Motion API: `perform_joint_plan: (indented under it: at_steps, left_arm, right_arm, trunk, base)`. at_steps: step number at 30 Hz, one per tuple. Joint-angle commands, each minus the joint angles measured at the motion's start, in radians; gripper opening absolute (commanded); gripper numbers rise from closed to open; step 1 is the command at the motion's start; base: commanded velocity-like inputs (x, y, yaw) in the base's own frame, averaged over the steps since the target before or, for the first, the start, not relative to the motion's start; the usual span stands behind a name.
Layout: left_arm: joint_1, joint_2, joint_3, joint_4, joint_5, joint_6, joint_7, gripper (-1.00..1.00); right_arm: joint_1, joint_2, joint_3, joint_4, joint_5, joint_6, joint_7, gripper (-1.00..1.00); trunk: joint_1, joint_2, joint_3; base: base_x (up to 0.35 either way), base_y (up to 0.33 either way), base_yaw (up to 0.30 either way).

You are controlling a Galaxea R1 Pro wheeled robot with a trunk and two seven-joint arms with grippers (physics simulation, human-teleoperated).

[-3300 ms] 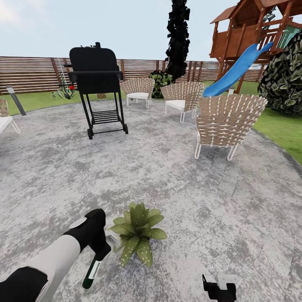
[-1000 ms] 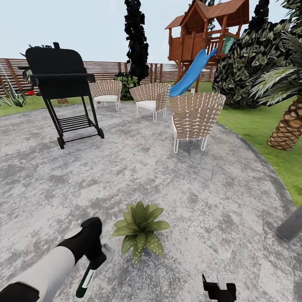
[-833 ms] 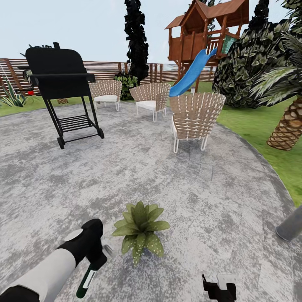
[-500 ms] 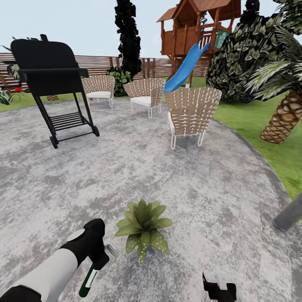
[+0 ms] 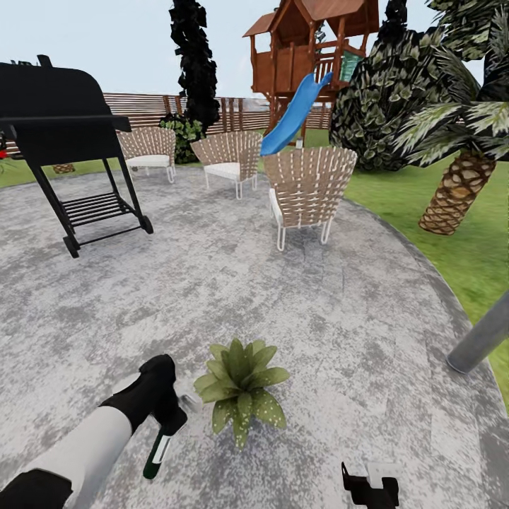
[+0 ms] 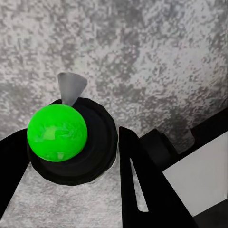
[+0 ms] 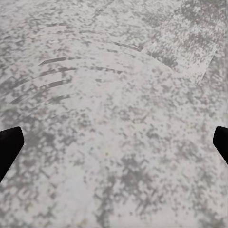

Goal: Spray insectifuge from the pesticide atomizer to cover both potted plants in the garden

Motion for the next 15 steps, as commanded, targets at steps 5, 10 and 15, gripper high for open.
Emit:
perform_joint_plan:
  at_steps: [5,10,15]
  left_arm:
    - [-0.049,-0.001,-0.010,-0.021,-0.015,0.007,-0.020,-1.00]
    - [-0.070,-0.011,-0.013,-0.022,-0.020,0.007,-0.045,-1.00]
    - [-0.112,-0.028,-0.075,-0.019,-0.019,0.009,-0.087,-1.00]
  right_arm:
    - [-0.001,0.000,0.009,0.001,-0.006,-0.003,-0.005,1.00]
    - [-0.001,0.000,0.010,0.001,-0.005,-0.003,-0.003,1.00]
    - [-0.001,0.000,0.009,0.001,-0.005,-0.003,-0.002,1.00]
  trunk:
    - [0.000,0.000,-0.001]
    - [0.000,0.000,-0.001]
    - [0.000,0.000,-0.001]
  base:
    - [0.000,0.000,0.000]
    - [0.000,0.000,0.000]
    - [0.000,0.000,0.000]
